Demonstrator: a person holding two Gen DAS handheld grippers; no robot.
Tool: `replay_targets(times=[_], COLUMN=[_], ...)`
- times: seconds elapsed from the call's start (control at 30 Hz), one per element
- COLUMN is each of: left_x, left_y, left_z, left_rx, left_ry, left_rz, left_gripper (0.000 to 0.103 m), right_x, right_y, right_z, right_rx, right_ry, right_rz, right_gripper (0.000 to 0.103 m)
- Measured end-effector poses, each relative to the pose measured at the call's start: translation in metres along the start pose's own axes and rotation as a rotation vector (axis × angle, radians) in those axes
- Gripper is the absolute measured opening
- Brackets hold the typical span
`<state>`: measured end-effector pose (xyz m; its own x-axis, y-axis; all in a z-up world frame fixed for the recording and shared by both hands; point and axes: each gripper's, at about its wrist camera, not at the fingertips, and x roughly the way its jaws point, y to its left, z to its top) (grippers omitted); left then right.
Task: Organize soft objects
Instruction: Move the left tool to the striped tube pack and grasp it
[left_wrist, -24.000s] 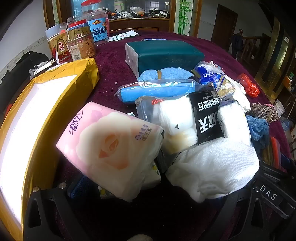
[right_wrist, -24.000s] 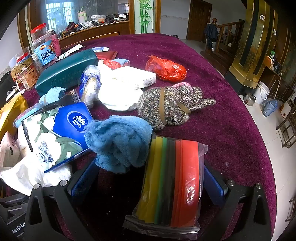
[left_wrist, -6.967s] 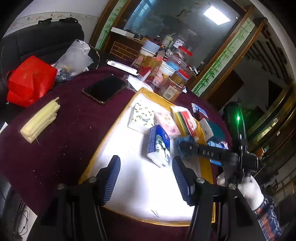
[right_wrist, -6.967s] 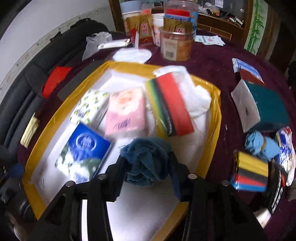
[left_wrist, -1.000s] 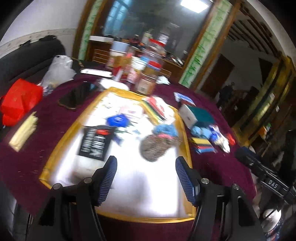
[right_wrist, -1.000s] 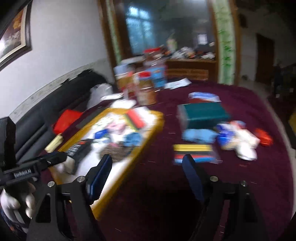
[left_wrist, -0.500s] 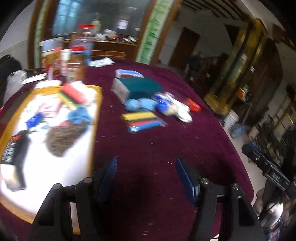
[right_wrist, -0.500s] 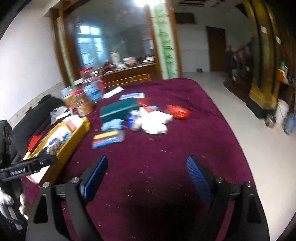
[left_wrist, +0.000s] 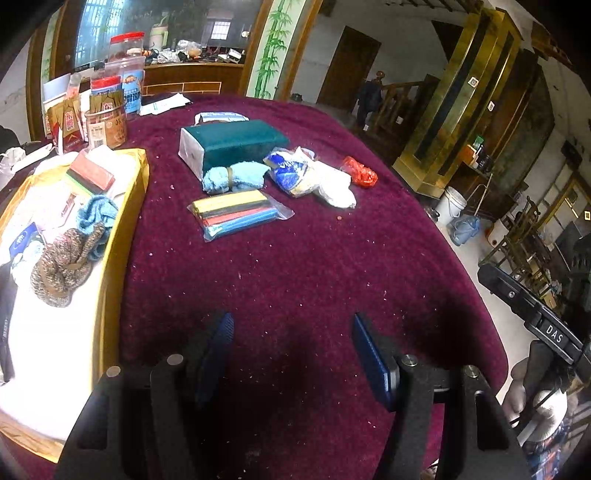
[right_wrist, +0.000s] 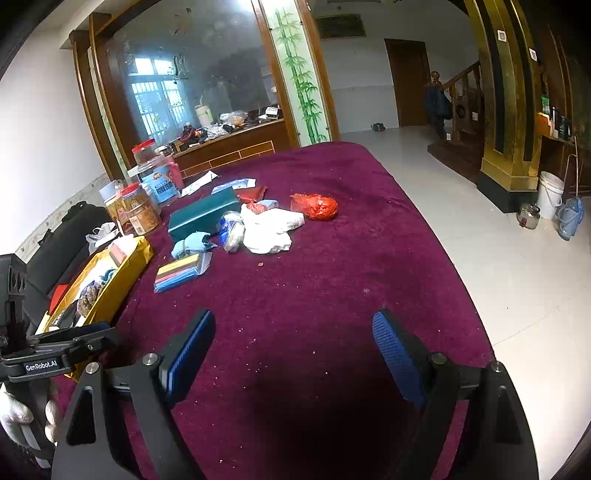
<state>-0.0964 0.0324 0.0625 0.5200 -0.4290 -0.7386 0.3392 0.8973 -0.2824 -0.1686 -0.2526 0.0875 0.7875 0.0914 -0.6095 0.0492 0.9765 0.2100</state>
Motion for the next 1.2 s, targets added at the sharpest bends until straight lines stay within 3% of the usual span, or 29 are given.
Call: replay_targets(times=[0.5,0.77,0.87,1.03,1.2], left_x=[-0.003,-0.033,-0.033,-0.015,0.038], left_y=[0.026,0.060,0.072,0.061,0.032], left_z=[-0.007,-0.003,0.003,0.029,0.068], left_rx=[-0.060,-0.117,-0.147,-0.093,0.028], left_ry=[0.017,-0.032,-0.020,-0.020,0.014], left_rz=[0.007,0.110,0.074,0.126,0.136], left_gripper=[0.069,0.070,0.070,0.071,0.075], right_x=[0.025,0.085,0.106,0.120,0.123], right_y=[0.010,-0.006,-0.009,-0.014,-0.026], right_z=[0.016,0.058,0.063,0.058,0.057], right_rx=[0.008,0.142,0.166,0.158,0.204], right_ry=[0.011,-0.016,-0.008,-0.001,0.014], right_rz=[0.024,0.062,0.073,0.080,0.074], right_gripper=[0.086,0.087,0.087,0.087,0.087])
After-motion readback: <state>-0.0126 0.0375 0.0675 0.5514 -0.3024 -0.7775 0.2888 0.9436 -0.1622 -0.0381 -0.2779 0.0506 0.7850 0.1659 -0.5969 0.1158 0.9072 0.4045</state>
